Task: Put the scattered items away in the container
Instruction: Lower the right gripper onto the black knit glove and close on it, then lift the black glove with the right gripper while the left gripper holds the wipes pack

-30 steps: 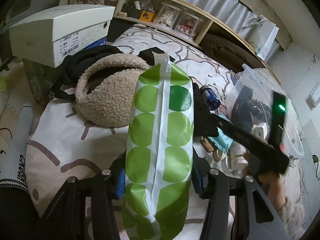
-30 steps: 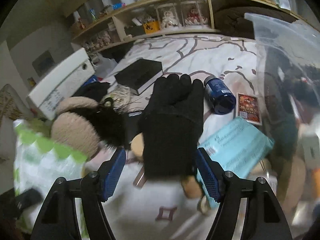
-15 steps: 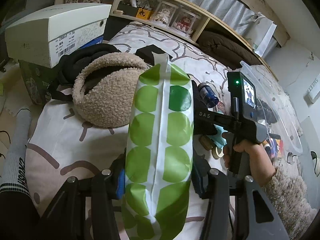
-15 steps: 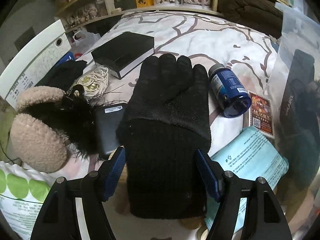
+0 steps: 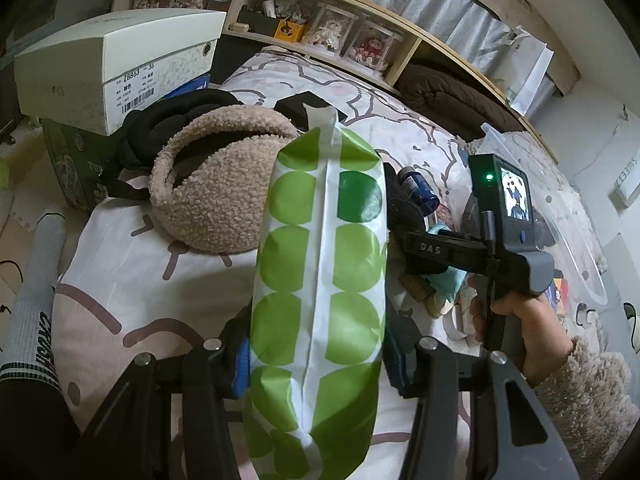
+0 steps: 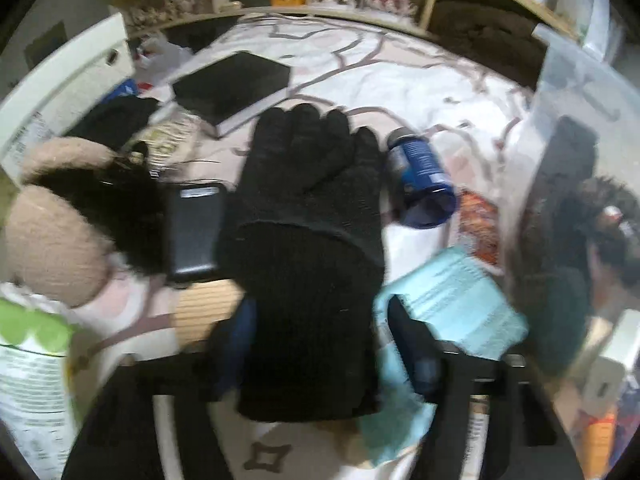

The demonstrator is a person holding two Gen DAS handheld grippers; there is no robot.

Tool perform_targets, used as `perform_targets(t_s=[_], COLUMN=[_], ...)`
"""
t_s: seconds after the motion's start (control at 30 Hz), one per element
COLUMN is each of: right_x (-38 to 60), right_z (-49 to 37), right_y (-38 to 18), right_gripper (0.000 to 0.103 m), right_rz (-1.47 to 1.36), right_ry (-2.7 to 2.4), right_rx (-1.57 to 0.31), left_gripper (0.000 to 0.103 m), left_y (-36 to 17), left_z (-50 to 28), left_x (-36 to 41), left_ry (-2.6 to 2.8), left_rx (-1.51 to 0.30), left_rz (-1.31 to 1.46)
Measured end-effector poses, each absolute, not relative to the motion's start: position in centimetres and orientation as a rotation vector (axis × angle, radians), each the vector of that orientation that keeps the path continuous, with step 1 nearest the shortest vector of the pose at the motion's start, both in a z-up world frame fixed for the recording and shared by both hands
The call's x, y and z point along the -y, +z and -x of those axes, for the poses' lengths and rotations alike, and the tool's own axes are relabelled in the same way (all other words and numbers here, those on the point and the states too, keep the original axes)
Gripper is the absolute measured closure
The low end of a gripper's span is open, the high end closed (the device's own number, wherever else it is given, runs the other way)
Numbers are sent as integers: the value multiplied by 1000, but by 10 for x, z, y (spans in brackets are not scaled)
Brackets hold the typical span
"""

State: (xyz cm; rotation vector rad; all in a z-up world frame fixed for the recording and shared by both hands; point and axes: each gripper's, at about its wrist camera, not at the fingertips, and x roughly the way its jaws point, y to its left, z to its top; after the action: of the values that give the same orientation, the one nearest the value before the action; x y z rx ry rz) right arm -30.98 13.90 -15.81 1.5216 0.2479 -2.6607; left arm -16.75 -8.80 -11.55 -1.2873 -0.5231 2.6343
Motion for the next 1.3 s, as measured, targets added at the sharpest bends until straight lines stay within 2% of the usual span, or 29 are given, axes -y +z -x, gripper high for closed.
perform_targets(t_s=[0.17, 0.2, 0.23, 0.3, 0.43, 0.57, 0.83, 1.2, 1.27, 1.3], right_x=[-162, -162, -160, -157, -146, -142, -150, -167, -166, -165], right_z=[323, 324, 325, 325, 314, 290, 199, 100, 91, 89], right_y=[-169, -169, -169, -166, -159, -148, -129, -167, -177, -179], right_gripper=[30, 33, 49, 58, 73, 75, 76, 75, 72, 65], right_rz=[-1576, -1573, -1569, -1576, -1543, -1475, -1379, -1581, -1633, -1649], right_ry=[-2560, -2542, -2511, -2465, -2494, -2523, -2522, -2391, -2380, -2378], right_rx=[44, 46, 42, 62, -78, -130, -65, 92, 104, 118], left_gripper=[51, 51, 51, 51, 51, 51, 51, 51, 51, 51], left_y=[-116, -116, -116, -118, -121, -121, -120, -119, -119, -119], left_z=[166, 166, 166, 166, 166, 165, 162, 151, 147, 145], left_x=[89, 89, 89, 92, 95, 95, 95, 96, 96, 97], left_ry=[2630, 2631, 2633, 2632, 2628, 2630, 2631, 2628, 2626, 2626], left_rx=[520, 523, 530, 552, 591, 594, 588, 544, 538, 539], left_rz=[1287, 1288, 1290, 1297, 1306, 1305, 1300, 1314, 1311, 1314])
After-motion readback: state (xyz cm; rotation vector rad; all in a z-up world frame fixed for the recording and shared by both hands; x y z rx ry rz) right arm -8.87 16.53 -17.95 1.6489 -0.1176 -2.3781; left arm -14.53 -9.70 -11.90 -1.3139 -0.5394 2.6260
